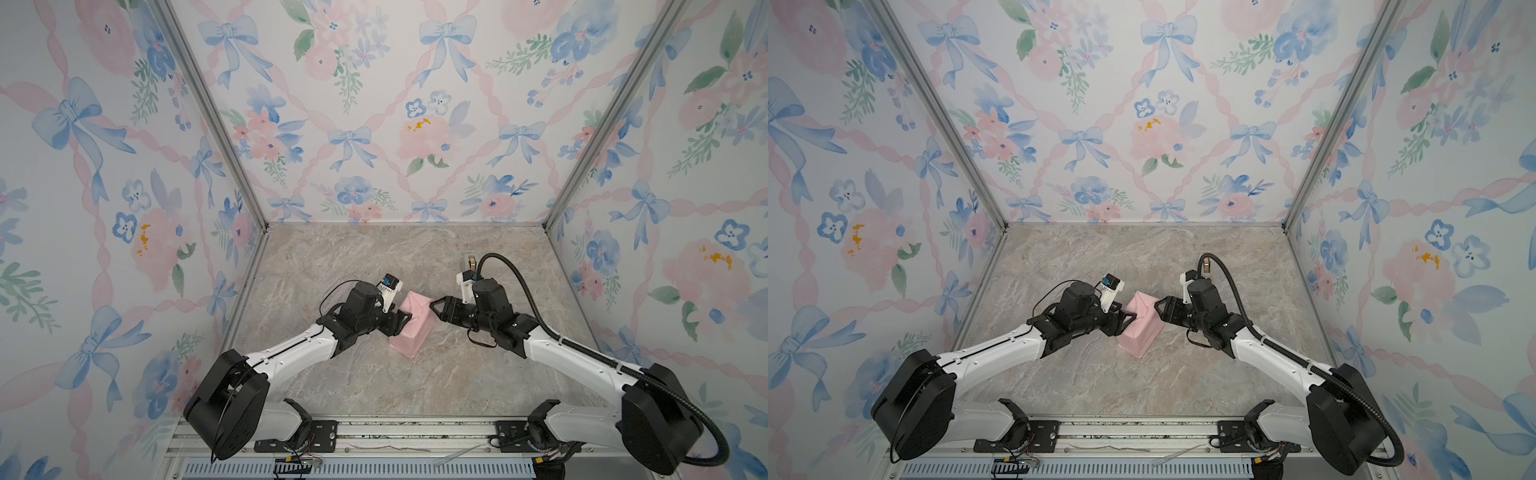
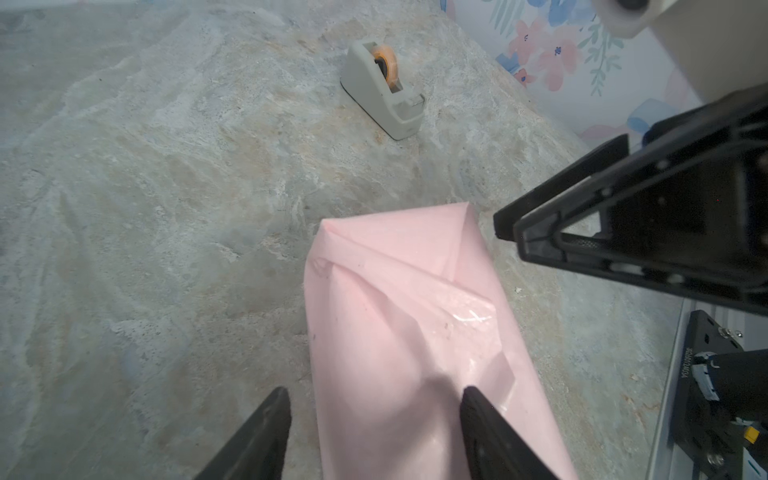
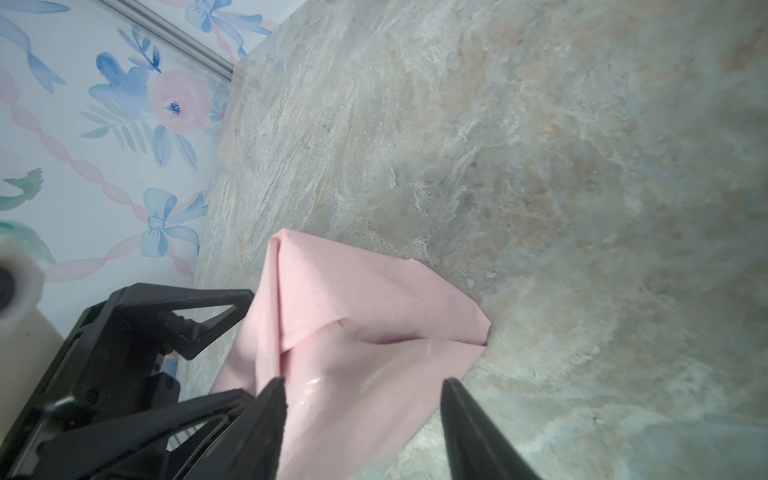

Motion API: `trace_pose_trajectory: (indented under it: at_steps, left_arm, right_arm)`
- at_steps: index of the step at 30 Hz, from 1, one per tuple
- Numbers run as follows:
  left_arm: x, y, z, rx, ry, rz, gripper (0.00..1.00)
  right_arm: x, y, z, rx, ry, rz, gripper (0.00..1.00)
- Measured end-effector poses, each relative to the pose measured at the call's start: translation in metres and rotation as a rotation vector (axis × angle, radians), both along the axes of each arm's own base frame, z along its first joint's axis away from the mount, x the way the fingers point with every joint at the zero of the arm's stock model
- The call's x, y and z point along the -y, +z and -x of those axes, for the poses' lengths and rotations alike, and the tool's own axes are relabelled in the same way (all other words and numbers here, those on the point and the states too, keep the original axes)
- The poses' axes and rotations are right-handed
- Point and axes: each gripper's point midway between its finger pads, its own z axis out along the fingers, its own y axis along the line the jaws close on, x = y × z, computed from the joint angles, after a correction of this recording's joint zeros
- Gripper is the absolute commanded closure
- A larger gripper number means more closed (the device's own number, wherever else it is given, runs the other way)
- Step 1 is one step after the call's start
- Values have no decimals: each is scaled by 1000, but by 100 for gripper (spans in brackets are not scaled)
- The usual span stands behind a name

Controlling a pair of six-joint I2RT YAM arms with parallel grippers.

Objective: Wrap the gift box in paper

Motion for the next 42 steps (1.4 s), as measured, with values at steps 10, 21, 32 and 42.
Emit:
trace_pose_trajectory:
  at_steps: [10, 21, 32, 42]
  left_arm:
    - [1, 1, -1, 11, 7, -3, 33]
    - [1, 1, 1, 12, 14, 8, 33]
    - [-34, 33, -21, 90, 137, 105, 29]
    - [-27, 14, -45, 32, 133, 96, 30]
  right_arm:
    - [-13, 32, 17, -36, -50, -16, 22]
    - [-34, -9, 5, -130, -45, 145, 36]
    - [-35, -23, 2, -106, -9, 209, 50]
    - [-38, -23, 1, -90, 24, 201, 51]
